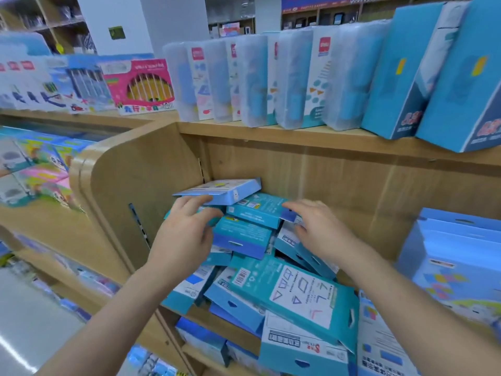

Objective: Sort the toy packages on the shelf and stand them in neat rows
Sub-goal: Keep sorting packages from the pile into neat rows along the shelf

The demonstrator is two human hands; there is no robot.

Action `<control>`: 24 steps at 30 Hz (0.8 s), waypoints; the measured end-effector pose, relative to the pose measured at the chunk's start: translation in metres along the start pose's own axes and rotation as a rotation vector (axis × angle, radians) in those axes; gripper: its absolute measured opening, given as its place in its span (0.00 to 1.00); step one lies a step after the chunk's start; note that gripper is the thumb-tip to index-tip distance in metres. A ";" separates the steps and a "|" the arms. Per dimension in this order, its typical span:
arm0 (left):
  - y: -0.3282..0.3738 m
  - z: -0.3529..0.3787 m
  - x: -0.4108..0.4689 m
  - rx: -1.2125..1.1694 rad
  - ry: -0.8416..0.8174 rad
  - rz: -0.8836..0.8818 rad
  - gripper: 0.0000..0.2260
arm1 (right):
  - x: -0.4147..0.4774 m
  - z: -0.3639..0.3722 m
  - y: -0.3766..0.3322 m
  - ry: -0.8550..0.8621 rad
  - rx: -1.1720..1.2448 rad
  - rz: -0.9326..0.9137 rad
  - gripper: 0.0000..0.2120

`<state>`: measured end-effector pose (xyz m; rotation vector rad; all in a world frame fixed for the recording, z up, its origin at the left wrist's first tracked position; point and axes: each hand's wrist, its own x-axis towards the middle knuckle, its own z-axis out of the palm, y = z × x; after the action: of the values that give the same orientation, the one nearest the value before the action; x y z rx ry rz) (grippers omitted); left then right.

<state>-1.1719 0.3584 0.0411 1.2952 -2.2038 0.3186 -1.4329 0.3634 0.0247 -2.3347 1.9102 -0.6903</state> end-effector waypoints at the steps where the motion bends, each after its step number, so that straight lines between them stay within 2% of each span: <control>1: -0.002 0.003 0.003 0.065 -0.016 0.049 0.18 | 0.008 0.004 0.001 -0.026 -0.048 -0.014 0.26; 3: -0.005 0.007 0.011 0.167 -0.079 0.119 0.27 | 0.020 0.010 0.001 -0.114 -0.137 -0.056 0.28; 5: -0.011 0.009 0.022 0.178 -0.145 0.102 0.32 | 0.027 0.012 -0.004 -0.222 -0.168 -0.097 0.30; 7: -0.020 0.015 0.032 0.119 -0.202 0.009 0.31 | 0.030 0.015 -0.009 -0.262 -0.118 -0.120 0.29; 9: -0.032 0.023 0.040 0.053 -0.226 -0.084 0.24 | 0.033 0.021 -0.010 -0.229 -0.082 -0.143 0.27; 12: -0.039 0.029 0.047 -0.050 -0.135 -0.154 0.15 | 0.041 0.029 -0.002 -0.116 -0.105 -0.203 0.21; 16: -0.040 0.029 0.054 -0.090 -0.039 -0.208 0.13 | 0.046 0.025 0.008 0.074 -0.053 -0.174 0.08; 20: -0.041 0.030 0.056 -0.135 -0.022 -0.229 0.13 | 0.037 0.006 0.001 0.456 0.094 -0.215 0.07; 24: -0.043 0.036 0.055 -0.132 -0.072 -0.244 0.13 | 0.009 -0.021 -0.003 0.652 0.311 -0.100 0.08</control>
<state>-1.1677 0.2799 0.0396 1.5018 -2.0570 0.0321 -1.4363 0.3608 0.0471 -2.1733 1.6898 -1.7904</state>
